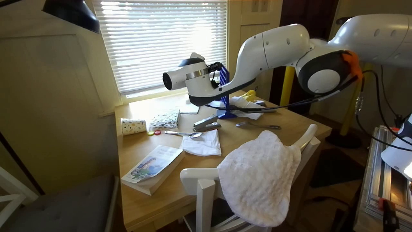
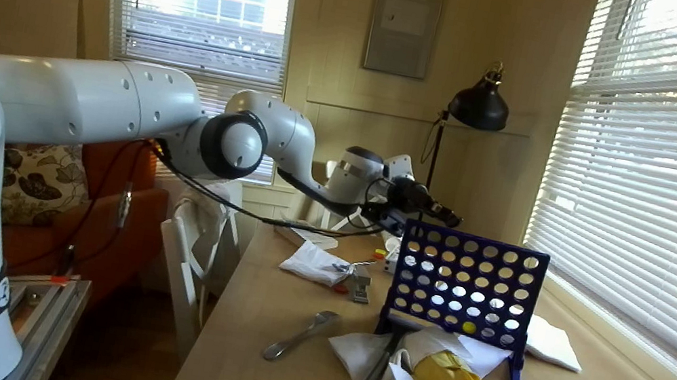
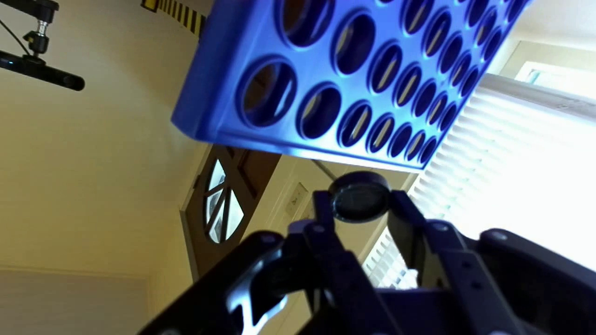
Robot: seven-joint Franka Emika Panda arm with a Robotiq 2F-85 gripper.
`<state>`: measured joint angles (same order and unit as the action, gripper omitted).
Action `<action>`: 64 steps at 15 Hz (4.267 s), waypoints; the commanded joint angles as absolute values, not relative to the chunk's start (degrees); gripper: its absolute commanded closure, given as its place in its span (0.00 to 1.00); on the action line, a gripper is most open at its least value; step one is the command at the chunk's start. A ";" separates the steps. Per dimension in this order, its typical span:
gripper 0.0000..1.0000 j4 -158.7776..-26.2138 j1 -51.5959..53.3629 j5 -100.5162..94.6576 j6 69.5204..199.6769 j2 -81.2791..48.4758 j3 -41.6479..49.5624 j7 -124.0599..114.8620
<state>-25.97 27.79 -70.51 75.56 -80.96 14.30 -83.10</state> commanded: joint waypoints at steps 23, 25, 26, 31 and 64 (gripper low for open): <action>0.90 -25.32 29.18 -58.59 60.96 -81.80 12.32 -77.43; 0.90 -25.36 29.05 -57.78 58.75 -81.65 12.27 -77.88; 0.90 -25.37 28.89 -57.09 57.33 -81.57 12.25 -78.17; 0.90 -25.34 27.88 -53.03 50.52 -81.42 11.78 -80.65; 0.90 -30.83 36.05 -56.94 48.34 -78.26 28.00 -76.43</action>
<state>-25.93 35.34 -62.20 48.27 -80.49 23.93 -73.05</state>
